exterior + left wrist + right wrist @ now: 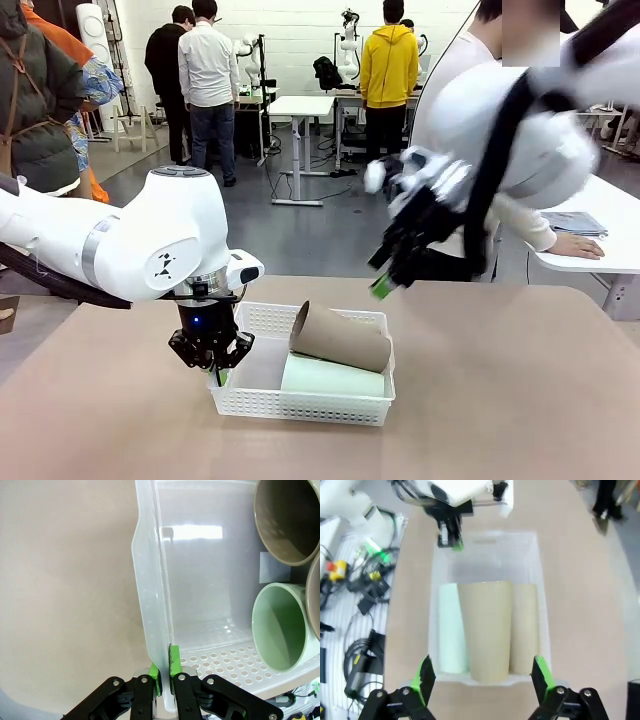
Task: Clean and organize the cups into the basket.
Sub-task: Pick up the Reusable plastic cup from the right side of the table and stack it inside the Organizing basket in the center of the table, then move the Organizing basket back to the left side of the table.
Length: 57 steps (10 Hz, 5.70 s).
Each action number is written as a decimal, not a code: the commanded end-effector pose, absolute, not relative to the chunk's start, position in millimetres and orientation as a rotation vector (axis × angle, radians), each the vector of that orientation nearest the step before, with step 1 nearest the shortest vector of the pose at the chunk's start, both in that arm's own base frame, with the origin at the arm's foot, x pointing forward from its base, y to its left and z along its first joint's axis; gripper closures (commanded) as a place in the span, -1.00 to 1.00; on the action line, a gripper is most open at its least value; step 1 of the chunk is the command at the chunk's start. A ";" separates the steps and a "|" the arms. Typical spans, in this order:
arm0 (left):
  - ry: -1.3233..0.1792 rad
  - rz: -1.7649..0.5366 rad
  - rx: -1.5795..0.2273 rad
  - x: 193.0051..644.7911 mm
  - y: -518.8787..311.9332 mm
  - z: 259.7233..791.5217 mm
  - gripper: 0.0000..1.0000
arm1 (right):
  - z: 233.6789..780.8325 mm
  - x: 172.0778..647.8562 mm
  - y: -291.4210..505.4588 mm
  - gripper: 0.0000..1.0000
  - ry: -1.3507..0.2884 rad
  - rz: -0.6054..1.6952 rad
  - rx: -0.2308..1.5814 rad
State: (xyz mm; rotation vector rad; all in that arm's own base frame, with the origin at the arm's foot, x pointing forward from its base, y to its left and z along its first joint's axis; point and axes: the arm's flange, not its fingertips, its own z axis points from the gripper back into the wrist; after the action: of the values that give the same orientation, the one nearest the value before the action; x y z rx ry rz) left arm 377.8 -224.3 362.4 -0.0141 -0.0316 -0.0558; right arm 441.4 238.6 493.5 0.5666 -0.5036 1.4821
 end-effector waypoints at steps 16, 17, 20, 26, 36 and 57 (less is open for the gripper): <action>-0.035 -0.060 -0.020 376.9 -224.4 364.8 0.89 | 454.8 363.2 -117.8 -1.00 -0.978 1.278 0.948; -0.035 -0.060 -0.020 376.9 -224.4 364.8 0.89 | 454.8 363.2 -117.8 -1.00 -0.978 1.278 0.948; -0.035 -0.060 -0.020 376.9 -224.4 364.8 0.89 | 454.8 363.2 -117.8 -1.00 -0.978 1.278 0.948; -0.035 -0.060 -0.020 376.9 -224.4 364.8 0.89 | 454.8 363.2 -117.8 -1.00 -0.978 1.278 0.948; -0.035 -0.060 -0.020 376.9 -224.4 364.8 0.89 | 483.3 368.3 -224.0 -1.00 -0.369 0.190 1.076; -0.010 0.063 0.088 439.2 57.5 416.5 0.89 | 453.2 322.0 -293.5 -1.00 -0.506 0.060 1.312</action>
State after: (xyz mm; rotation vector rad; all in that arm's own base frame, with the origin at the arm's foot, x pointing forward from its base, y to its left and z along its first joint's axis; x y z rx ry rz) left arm 421.8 59.9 412.6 0.0750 -0.0194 0.0846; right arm 321.5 -294.2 450.8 1.3154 -0.5108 0.0751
